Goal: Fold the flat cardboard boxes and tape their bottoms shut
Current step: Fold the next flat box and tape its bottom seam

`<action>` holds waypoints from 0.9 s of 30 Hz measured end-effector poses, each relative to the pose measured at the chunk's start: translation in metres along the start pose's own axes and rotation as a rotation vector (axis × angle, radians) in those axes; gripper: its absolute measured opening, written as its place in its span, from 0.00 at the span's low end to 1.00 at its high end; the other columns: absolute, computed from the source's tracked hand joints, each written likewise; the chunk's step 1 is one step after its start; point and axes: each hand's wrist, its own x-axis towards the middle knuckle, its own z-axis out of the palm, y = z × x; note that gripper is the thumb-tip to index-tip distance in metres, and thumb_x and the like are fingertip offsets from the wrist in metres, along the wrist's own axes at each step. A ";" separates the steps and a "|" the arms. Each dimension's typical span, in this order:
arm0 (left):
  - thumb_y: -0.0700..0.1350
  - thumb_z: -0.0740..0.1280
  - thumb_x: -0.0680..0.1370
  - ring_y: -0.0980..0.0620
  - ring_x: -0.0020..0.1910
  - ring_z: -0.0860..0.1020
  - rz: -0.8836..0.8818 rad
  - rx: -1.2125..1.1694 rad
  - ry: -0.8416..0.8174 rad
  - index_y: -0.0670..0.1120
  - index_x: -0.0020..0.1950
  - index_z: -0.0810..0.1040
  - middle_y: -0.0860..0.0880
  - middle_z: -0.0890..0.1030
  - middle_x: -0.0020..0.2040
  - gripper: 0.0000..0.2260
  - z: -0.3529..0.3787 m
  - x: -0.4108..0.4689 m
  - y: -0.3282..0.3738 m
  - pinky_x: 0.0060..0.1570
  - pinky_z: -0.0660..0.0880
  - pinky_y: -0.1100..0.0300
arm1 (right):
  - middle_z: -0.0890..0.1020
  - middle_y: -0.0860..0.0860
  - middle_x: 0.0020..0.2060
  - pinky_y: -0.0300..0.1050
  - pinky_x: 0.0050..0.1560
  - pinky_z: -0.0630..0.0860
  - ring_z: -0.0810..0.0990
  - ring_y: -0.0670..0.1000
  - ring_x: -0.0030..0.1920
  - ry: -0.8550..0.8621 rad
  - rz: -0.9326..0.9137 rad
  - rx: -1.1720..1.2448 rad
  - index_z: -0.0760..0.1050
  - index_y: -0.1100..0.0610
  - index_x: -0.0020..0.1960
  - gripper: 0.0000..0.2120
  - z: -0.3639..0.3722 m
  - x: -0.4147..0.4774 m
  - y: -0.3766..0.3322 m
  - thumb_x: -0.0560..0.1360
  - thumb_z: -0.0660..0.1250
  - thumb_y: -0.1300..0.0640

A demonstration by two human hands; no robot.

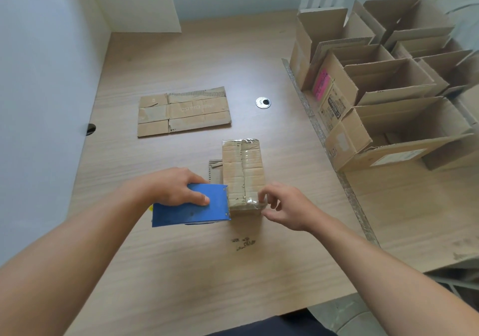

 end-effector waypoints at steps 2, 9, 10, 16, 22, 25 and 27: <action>0.63 0.68 0.74 0.59 0.50 0.79 0.004 -0.001 0.004 0.67 0.61 0.77 0.61 0.81 0.52 0.15 0.000 0.000 -0.001 0.55 0.76 0.55 | 0.75 0.46 0.39 0.39 0.43 0.73 0.75 0.45 0.39 -0.032 0.039 0.038 0.77 0.50 0.48 0.12 -0.003 0.002 0.000 0.69 0.77 0.51; 0.62 0.68 0.75 0.60 0.50 0.78 0.015 -0.017 0.007 0.66 0.62 0.77 0.62 0.81 0.52 0.16 -0.001 0.002 0.001 0.54 0.75 0.57 | 0.74 0.42 0.41 0.45 0.43 0.69 0.71 0.50 0.43 0.011 -0.032 -0.281 0.74 0.54 0.49 0.08 0.000 0.009 0.002 0.75 0.72 0.53; 0.62 0.68 0.75 0.59 0.51 0.78 0.018 -0.021 0.010 0.66 0.63 0.77 0.62 0.81 0.52 0.16 0.000 0.002 0.001 0.54 0.75 0.56 | 0.74 0.45 0.46 0.47 0.46 0.70 0.71 0.52 0.48 0.017 -0.046 -0.401 0.74 0.53 0.52 0.09 0.001 0.009 0.002 0.75 0.71 0.52; 0.61 0.68 0.75 0.58 0.51 0.78 0.045 -0.051 0.037 0.67 0.62 0.76 0.60 0.81 0.53 0.15 0.007 0.001 -0.003 0.55 0.76 0.55 | 0.47 0.48 0.79 0.53 0.70 0.59 0.41 0.54 0.78 -0.054 -0.030 -0.439 0.52 0.37 0.77 0.36 0.020 0.026 -0.011 0.74 0.67 0.44; 0.60 0.69 0.75 0.59 0.50 0.79 0.117 -0.130 0.075 0.67 0.64 0.75 0.61 0.82 0.51 0.17 0.017 -0.002 -0.012 0.53 0.76 0.58 | 0.34 0.33 0.73 0.51 0.73 0.63 0.26 0.41 0.73 -0.079 0.016 -0.442 0.46 0.32 0.77 0.31 0.027 0.032 -0.003 0.79 0.57 0.36; 0.63 0.67 0.72 0.60 0.52 0.80 0.159 -0.262 0.034 0.68 0.62 0.76 0.62 0.83 0.52 0.19 0.016 -0.015 -0.029 0.56 0.76 0.56 | 0.34 0.32 0.73 0.53 0.70 0.68 0.26 0.40 0.73 -0.067 -0.007 -0.464 0.42 0.29 0.75 0.31 0.028 0.030 0.002 0.79 0.56 0.35; 0.63 0.66 0.71 0.61 0.51 0.81 0.158 -0.279 0.008 0.69 0.62 0.76 0.63 0.83 0.52 0.19 0.013 -0.025 -0.044 0.57 0.76 0.55 | 0.33 0.32 0.73 0.54 0.72 0.66 0.26 0.41 0.74 -0.082 -0.005 -0.453 0.43 0.30 0.76 0.31 0.028 0.032 0.001 0.79 0.55 0.35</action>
